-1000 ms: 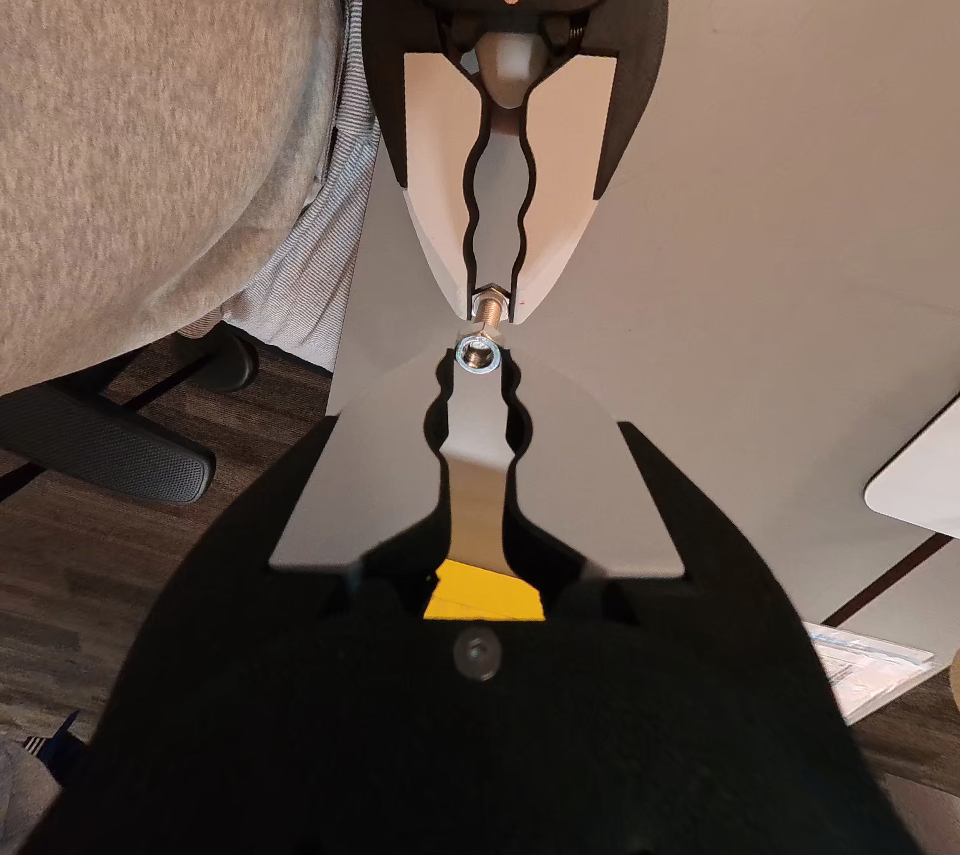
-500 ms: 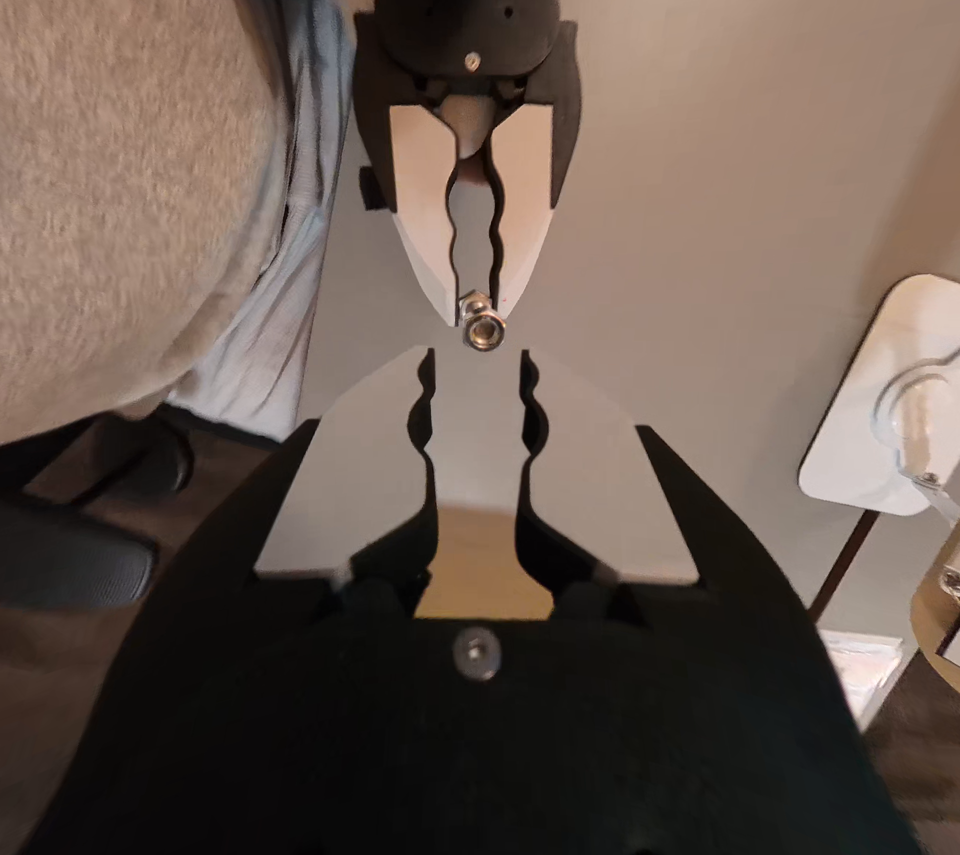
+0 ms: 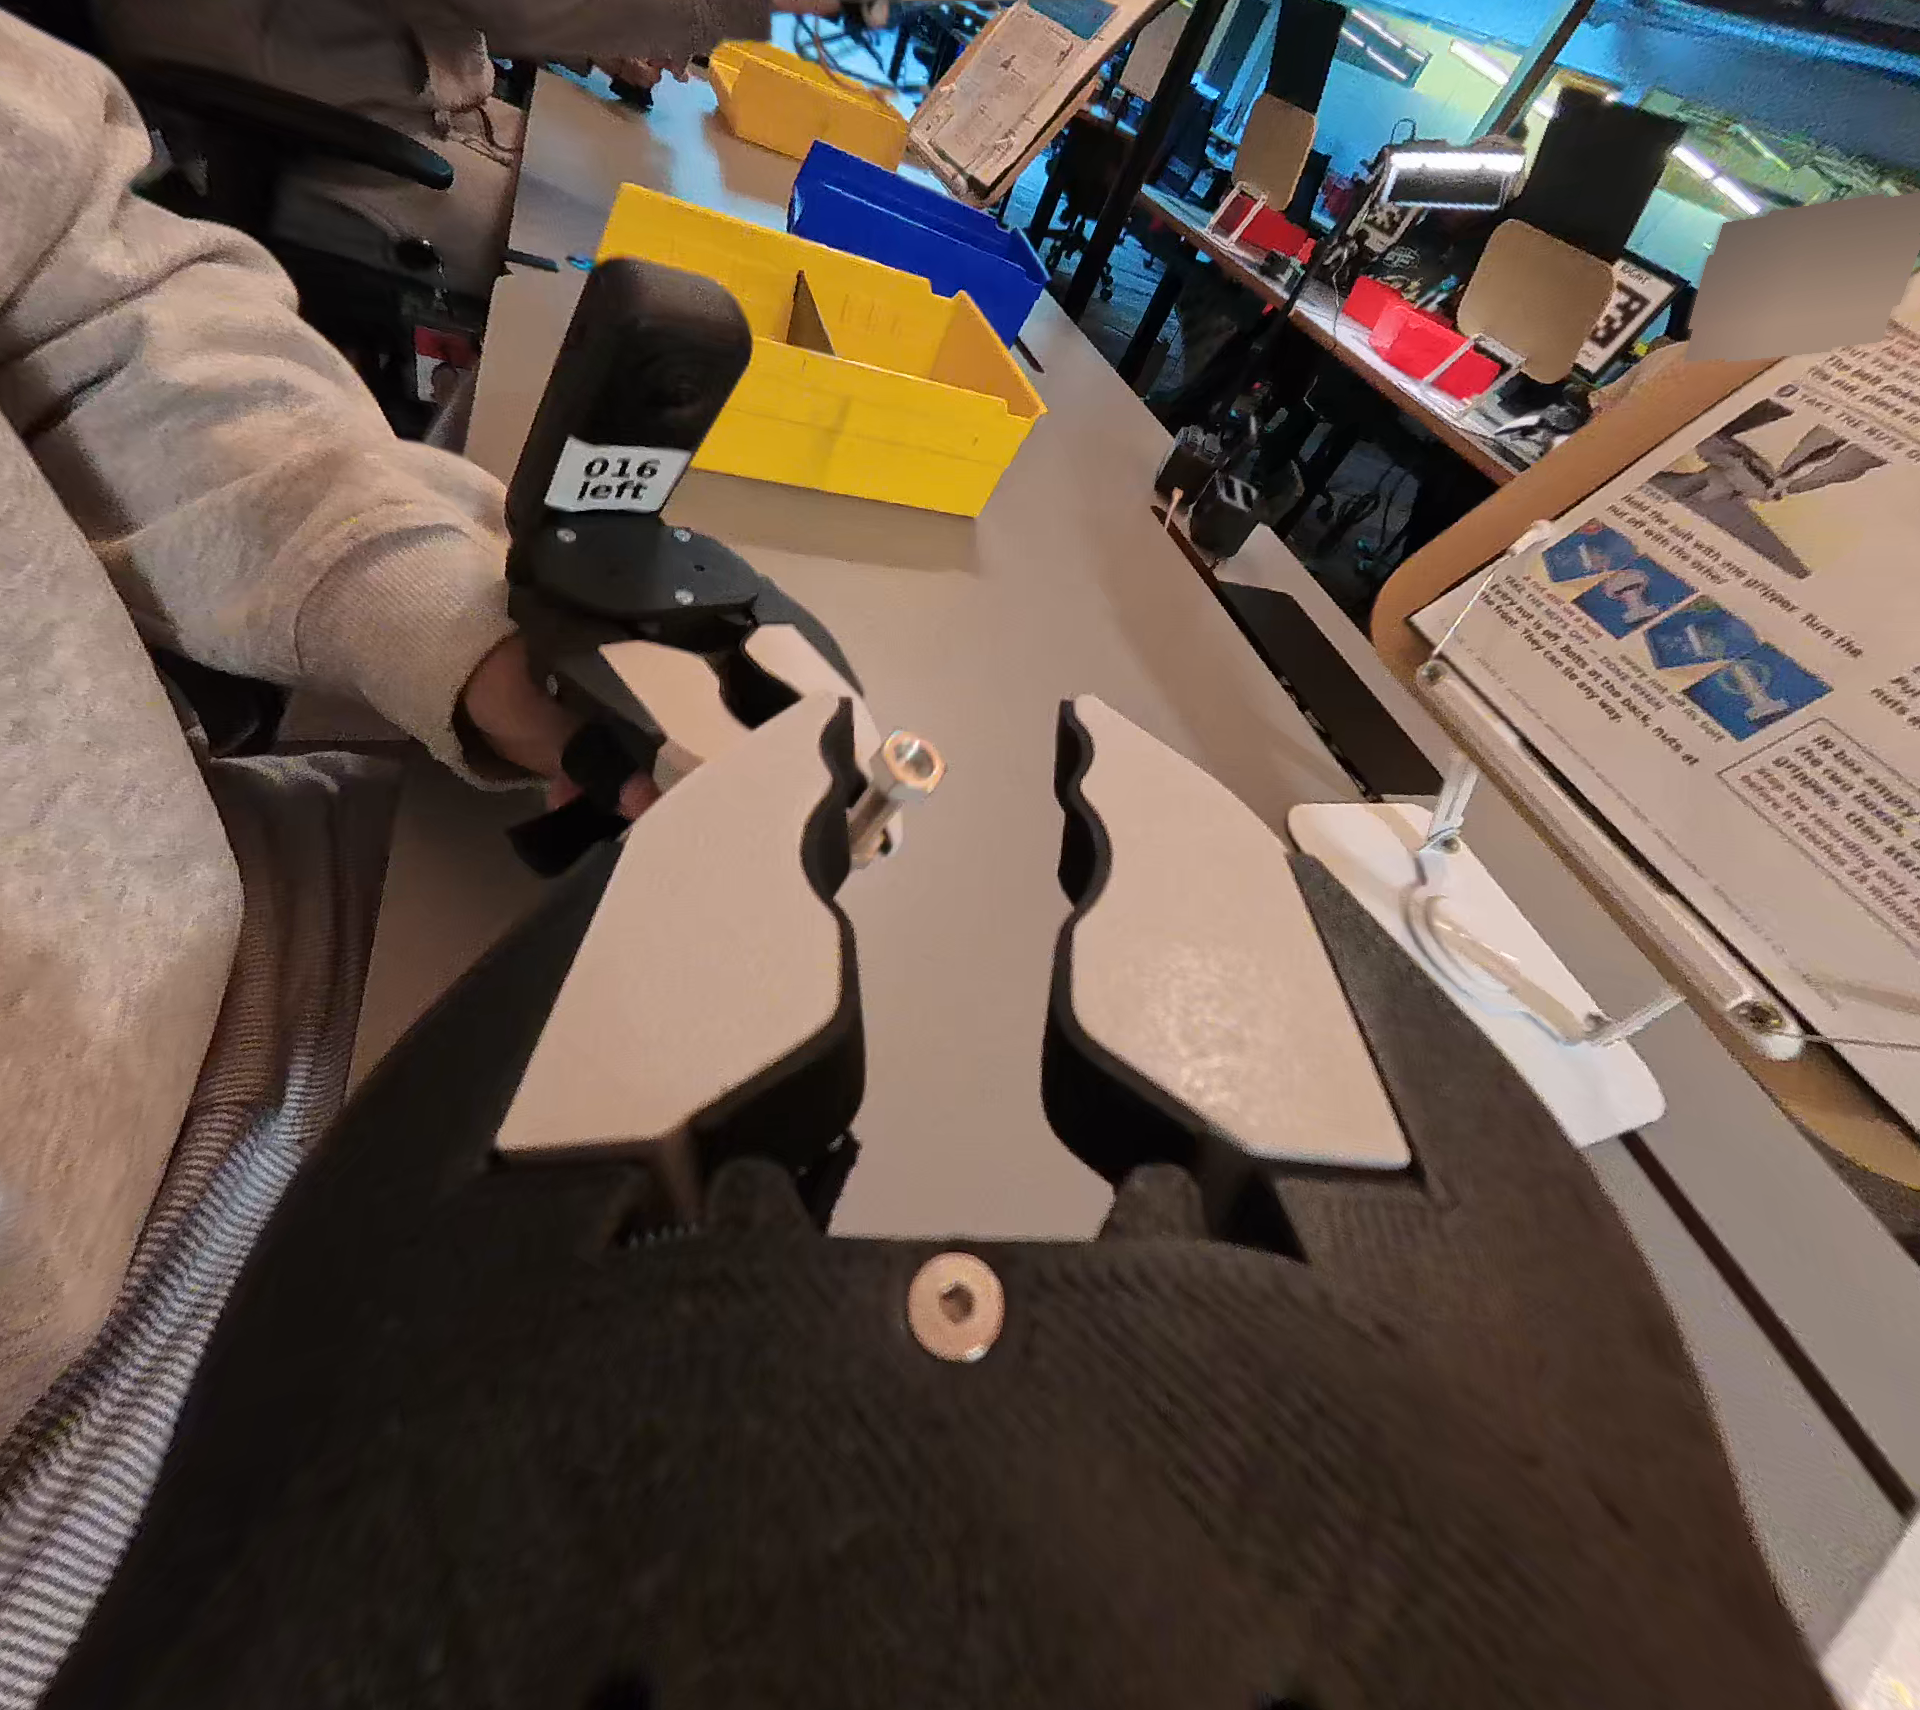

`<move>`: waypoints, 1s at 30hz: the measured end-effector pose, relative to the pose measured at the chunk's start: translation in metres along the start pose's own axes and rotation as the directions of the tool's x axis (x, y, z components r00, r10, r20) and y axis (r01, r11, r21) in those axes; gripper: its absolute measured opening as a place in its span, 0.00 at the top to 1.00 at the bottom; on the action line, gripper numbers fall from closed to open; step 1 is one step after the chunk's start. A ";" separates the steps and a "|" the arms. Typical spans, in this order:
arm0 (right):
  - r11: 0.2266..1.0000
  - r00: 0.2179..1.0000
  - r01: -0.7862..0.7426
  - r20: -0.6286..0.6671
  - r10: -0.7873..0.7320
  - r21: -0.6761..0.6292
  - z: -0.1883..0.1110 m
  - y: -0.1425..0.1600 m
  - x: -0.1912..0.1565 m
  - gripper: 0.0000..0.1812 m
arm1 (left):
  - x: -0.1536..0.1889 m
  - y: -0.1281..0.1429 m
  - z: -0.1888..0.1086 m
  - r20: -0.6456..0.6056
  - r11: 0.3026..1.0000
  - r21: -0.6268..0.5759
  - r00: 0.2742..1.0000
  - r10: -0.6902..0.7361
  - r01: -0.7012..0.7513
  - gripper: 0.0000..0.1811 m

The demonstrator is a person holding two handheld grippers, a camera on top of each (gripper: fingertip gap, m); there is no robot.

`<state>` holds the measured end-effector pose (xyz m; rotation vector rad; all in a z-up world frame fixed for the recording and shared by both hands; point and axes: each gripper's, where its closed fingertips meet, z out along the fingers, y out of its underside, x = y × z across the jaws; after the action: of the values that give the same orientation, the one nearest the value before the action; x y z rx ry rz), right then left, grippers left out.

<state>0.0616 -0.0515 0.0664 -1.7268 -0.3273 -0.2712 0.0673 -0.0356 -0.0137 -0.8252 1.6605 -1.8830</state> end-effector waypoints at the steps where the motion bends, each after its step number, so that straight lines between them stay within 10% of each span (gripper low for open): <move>1: 1.000 1.000 -0.005 -0.006 0.005 -0.002 -0.001 0.005 -0.001 0.79 | 0.001 -0.002 0.001 0.006 1.000 0.009 1.000 0.005 -0.005 0.90; 16: 0.963 0.967 -0.032 0.237 0.098 -0.268 -0.016 0.019 -0.037 0.81 | 0.047 0.004 0.008 -0.134 0.999 -0.005 0.990 0.039 -0.040 0.90; 30: 0.923 0.941 -0.329 0.153 0.302 0.200 0.042 -0.008 -0.030 0.59 | 0.008 -0.017 -0.019 -0.061 0.998 0.066 0.998 0.015 -0.011 0.90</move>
<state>0.0309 -0.0110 0.0558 -1.5465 -0.1537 0.1040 0.0481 -0.0255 0.0029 -0.7357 1.6264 -1.9615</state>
